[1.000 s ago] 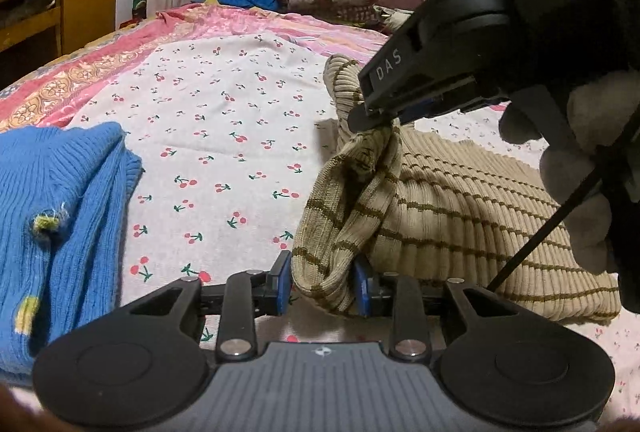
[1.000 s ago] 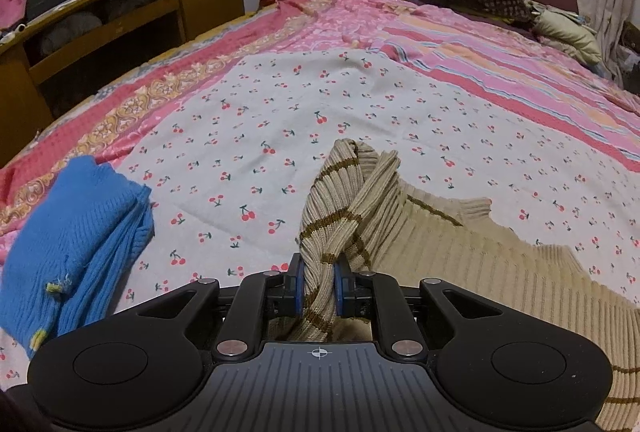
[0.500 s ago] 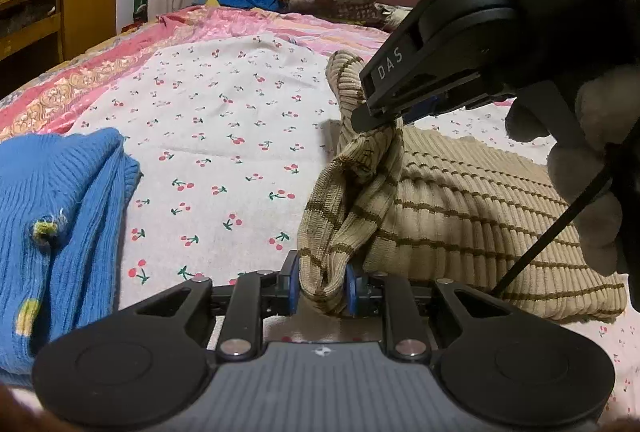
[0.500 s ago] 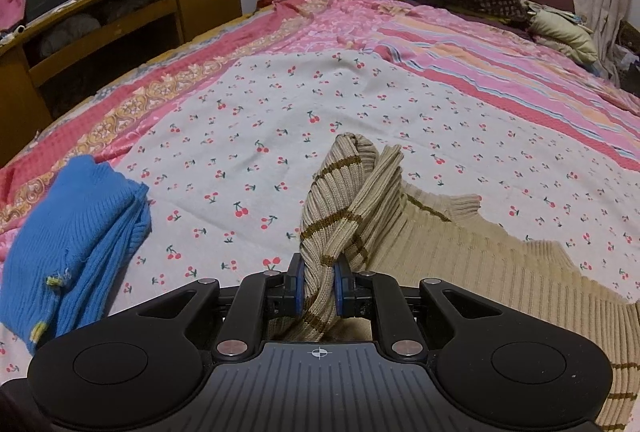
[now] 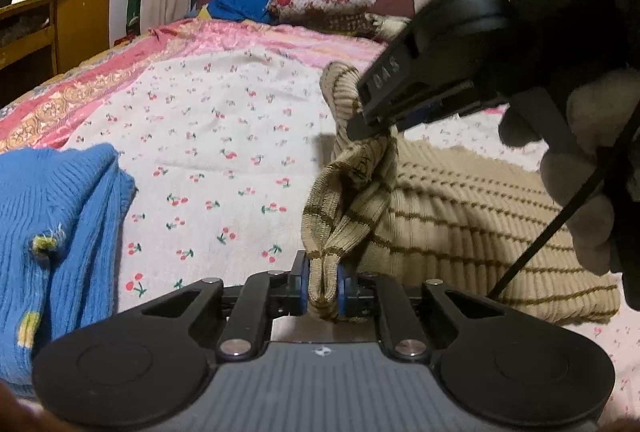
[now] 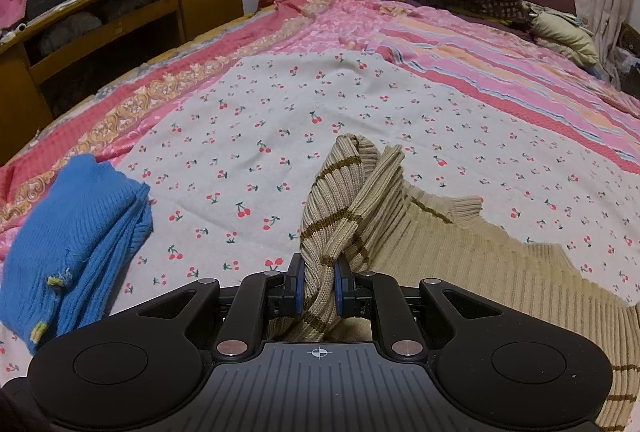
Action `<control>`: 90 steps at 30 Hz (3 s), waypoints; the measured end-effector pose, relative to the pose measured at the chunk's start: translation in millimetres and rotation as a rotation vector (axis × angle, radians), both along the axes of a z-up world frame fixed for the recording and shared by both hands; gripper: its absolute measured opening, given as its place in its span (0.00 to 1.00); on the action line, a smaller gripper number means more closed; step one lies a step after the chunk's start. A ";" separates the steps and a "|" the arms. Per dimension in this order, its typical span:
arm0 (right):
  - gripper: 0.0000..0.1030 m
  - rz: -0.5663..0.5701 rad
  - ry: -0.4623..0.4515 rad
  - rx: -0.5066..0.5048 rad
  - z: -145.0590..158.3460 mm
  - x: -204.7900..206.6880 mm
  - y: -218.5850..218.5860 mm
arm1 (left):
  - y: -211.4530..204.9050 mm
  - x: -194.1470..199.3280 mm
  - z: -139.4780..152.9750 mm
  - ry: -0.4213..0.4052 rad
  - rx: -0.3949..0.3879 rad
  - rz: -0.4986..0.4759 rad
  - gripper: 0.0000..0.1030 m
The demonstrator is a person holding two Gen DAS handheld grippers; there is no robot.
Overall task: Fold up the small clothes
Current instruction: 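Lift the gripped sweater edge with the right tool and fold it over, then lay the folded sweater down with the right tool and release it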
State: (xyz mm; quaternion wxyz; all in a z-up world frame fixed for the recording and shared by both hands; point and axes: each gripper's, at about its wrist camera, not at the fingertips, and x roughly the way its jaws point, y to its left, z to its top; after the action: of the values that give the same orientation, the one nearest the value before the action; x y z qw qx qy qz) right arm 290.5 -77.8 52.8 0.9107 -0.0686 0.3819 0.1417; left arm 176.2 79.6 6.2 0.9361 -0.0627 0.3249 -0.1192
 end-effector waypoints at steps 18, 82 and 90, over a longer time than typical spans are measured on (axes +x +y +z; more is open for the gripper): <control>0.12 -0.106 -0.059 0.152 41.1 -25.0 -101.6 | -82.6 -20.8 51.3 -0.077 -0.076 -0.206 0.18; 0.17 -0.455 0.062 0.539 -46.8 -54.5 -348.7 | -269.3 -50.9 31.3 0.023 0.095 -0.533 0.21; 0.18 -0.377 -0.024 0.445 -12.6 -92.8 -321.4 | -251.1 -69.2 43.5 0.027 0.054 -0.548 0.21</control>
State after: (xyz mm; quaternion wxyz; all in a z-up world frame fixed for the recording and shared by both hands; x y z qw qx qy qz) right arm 197.6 -399.2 40.2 0.9180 0.2035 0.3367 0.0495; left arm 107.0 -171.5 49.7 0.8660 0.0510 0.3451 -0.3583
